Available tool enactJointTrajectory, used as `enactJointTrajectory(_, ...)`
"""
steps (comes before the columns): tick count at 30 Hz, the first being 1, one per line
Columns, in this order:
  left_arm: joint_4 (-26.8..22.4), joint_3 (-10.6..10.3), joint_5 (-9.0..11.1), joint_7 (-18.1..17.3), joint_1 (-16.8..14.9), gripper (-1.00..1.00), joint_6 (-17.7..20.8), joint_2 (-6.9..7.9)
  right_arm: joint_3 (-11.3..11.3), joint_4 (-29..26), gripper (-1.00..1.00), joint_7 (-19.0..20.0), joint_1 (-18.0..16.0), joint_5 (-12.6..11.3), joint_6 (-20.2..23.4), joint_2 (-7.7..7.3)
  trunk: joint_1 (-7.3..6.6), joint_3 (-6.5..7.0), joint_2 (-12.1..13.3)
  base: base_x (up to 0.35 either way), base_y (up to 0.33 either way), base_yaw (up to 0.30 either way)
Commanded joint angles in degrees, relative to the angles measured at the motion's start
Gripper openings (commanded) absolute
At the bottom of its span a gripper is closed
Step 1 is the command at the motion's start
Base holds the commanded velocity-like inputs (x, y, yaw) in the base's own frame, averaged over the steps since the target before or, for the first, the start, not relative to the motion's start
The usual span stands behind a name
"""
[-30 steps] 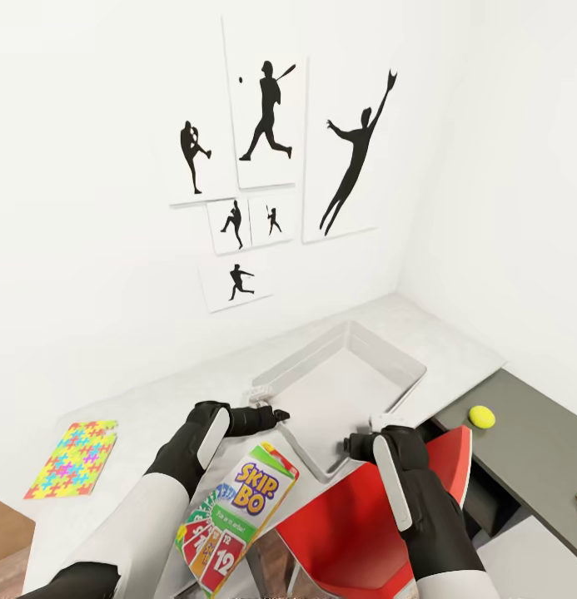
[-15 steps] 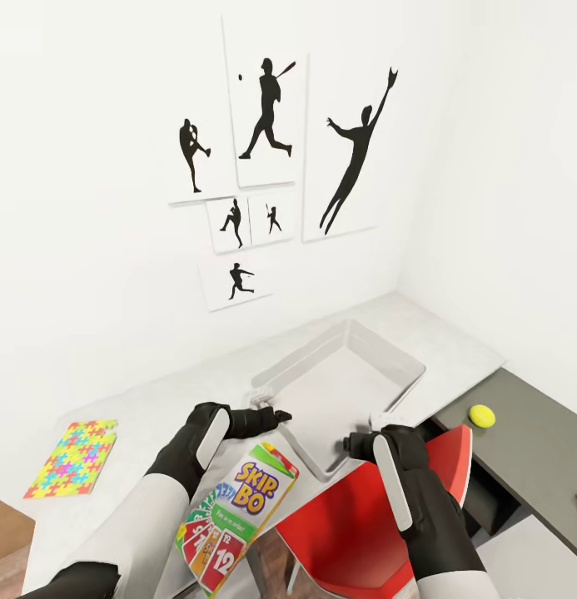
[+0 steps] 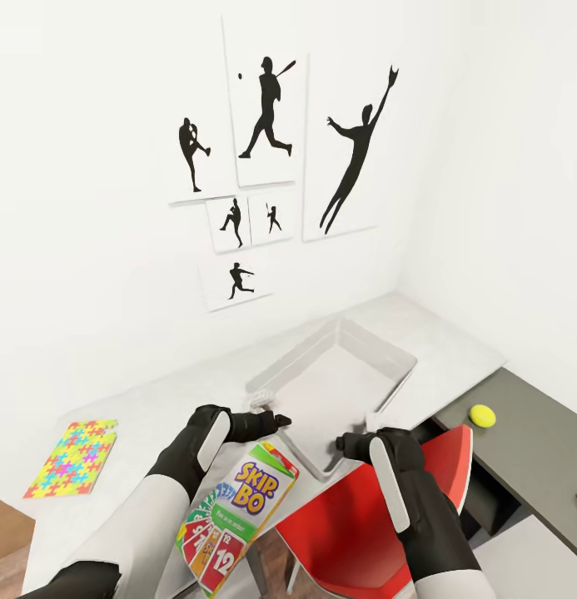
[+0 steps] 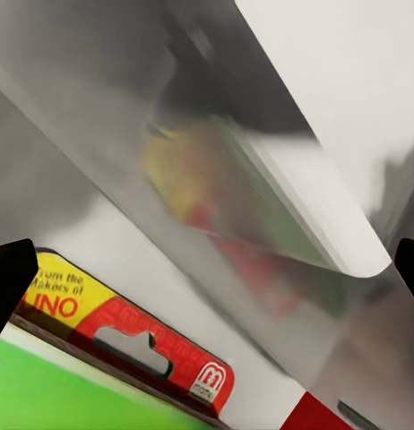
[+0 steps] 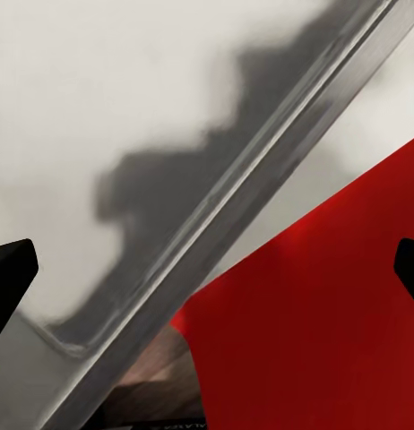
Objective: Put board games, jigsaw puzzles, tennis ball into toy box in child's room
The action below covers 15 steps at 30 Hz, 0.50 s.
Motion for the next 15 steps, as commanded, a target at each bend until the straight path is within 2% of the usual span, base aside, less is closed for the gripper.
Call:
enactJointTrajectory(1, -0.03, -0.02, -0.83, -0.01, -0.03, 1.0, 0.16, 0.0, 0.05, -0.05, 1.0, -0.59, -0.06, -0.6, 0.16, 0.0, 0.04, -0.12, -0.11, 0.0, 0.0, 0.0)
enactJointTrajectory(15, -0.03, -0.02, -0.83, -0.09, -0.03, 1.0, 0.16, 0.0, 0.09, -0.05, 1.0, -0.59, -0.04, -0.6, 0.08, 0.0, 0.04, -0.05, -0.11, 0.0, 0.0, -0.007)
